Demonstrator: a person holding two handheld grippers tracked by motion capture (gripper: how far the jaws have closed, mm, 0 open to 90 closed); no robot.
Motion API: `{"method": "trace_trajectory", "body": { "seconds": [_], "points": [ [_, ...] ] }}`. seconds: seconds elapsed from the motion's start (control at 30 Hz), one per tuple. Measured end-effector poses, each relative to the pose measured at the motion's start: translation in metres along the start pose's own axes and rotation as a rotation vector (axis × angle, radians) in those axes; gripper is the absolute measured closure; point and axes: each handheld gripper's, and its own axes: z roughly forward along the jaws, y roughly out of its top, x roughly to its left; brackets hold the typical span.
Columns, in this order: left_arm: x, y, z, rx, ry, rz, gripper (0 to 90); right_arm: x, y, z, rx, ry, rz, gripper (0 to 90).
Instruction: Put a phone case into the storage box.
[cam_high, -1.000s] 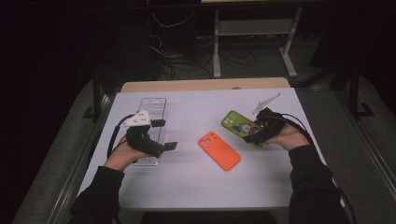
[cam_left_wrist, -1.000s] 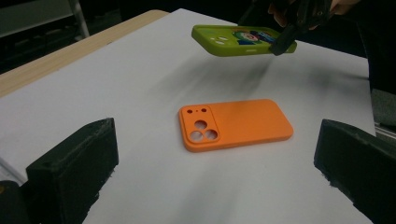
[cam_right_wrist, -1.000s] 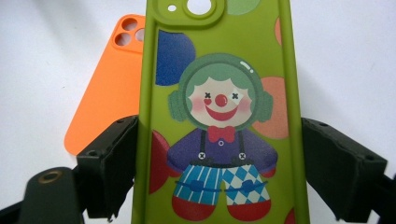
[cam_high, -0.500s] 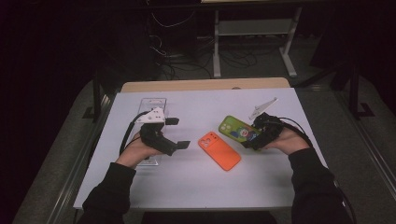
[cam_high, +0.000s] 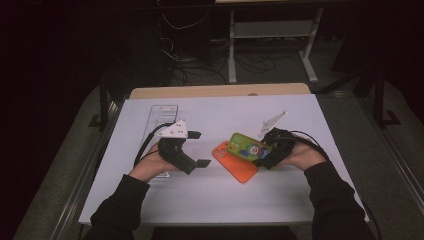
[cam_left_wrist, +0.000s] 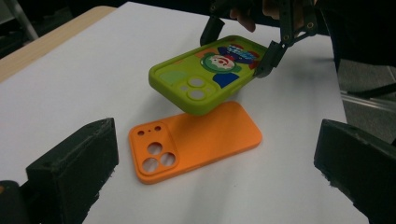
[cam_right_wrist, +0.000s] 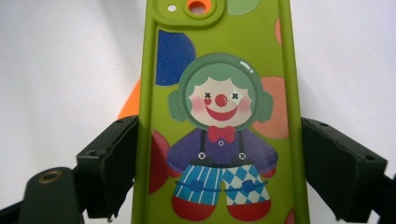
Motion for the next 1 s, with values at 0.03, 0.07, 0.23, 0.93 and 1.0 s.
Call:
{"method": "trace_trajectory", "body": {
  "seconds": [0.03,0.07,0.23,0.93,1.0],
  "points": [
    [0.0,0.0,0.0,0.0,0.0,0.0,0.0,0.0,0.0,0.0,0.0,0.0,0.0,15.1],
    [-0.001,0.0,0.002,0.007,-0.006,0.009,0.0,0.002,0.001,0.001,0.002,0.009,-0.012,15.1],
    [-0.004,0.0,0.005,0.024,-0.016,0.024,0.0,0.009,0.004,0.002,0.011,0.024,-0.047,15.1],
    [-0.013,-0.001,0.013,0.085,-0.058,0.077,0.0,0.037,0.021,0.016,0.035,0.088,-0.186,15.1],
    [-0.014,-0.002,0.014,0.094,-0.068,0.077,0.0,0.042,0.024,0.018,0.042,0.097,-0.203,15.1]
  ]
}}
